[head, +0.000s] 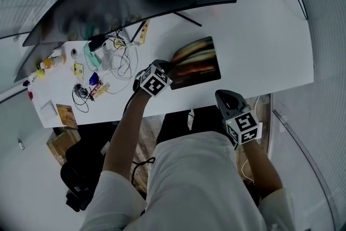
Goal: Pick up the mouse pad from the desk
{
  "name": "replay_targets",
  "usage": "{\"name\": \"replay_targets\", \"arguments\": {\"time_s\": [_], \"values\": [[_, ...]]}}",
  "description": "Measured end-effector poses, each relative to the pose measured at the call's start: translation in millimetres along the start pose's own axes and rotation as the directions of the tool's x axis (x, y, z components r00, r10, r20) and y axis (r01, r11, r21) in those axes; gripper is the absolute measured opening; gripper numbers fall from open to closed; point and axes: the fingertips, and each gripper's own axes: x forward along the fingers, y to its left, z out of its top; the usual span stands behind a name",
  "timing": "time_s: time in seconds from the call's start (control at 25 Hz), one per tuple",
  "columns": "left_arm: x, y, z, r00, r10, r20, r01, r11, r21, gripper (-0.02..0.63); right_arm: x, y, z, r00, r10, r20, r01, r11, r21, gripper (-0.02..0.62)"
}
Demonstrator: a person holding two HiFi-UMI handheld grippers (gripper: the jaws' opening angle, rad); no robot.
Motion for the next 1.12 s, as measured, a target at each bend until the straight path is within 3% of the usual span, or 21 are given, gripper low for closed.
{"name": "replay_targets", "arguments": {"time_s": [0.24,0.56,0.84,1.12], "values": [[-27,-24,10,0.992,-0.080,0.093,0.084,0.996,-0.038,0.037,-8,7,7,1.000,-0.014,0.016,0.015,1.000,-0.027,0.027],[-75,-59,21,0.964,-0.133,0.231,0.141,0.990,-0.020,0.037,-21,15,20,0.998,-0.045,0.042,0.048,0.997,-0.068,0.027],[-127,-67,10,0.935,-0.077,0.347,0.114,0.990,-0.088,0.037,-30,34,40,0.993,-0.079,0.089,0.088,0.990,-0.106,0.028],[-188,-69,-27,0.898,0.053,0.436,0.069,0.963,-0.259,0.037,-37,72,63,0.983,-0.110,0.148,0.131,0.980,-0.147,0.028]]}}
